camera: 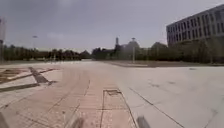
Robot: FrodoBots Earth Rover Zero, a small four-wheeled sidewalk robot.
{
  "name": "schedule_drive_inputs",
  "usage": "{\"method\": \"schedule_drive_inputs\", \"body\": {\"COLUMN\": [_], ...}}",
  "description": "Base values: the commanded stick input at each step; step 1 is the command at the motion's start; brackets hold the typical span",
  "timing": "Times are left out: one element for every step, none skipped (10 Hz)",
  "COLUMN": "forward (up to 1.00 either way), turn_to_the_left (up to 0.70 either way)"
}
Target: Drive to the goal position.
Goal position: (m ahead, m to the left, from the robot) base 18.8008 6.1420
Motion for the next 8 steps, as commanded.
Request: {"method": "schedule_drive_inputs", "body": {"forward": [0.7, 0.7, 0.7, 0.7, 0.7, 0.7, 0.7, 0.7], "turn_to_the_left": [0.0, 0.0, 0.0, 0.0, 0.0, 0.0, 0.0, 0.0]}}
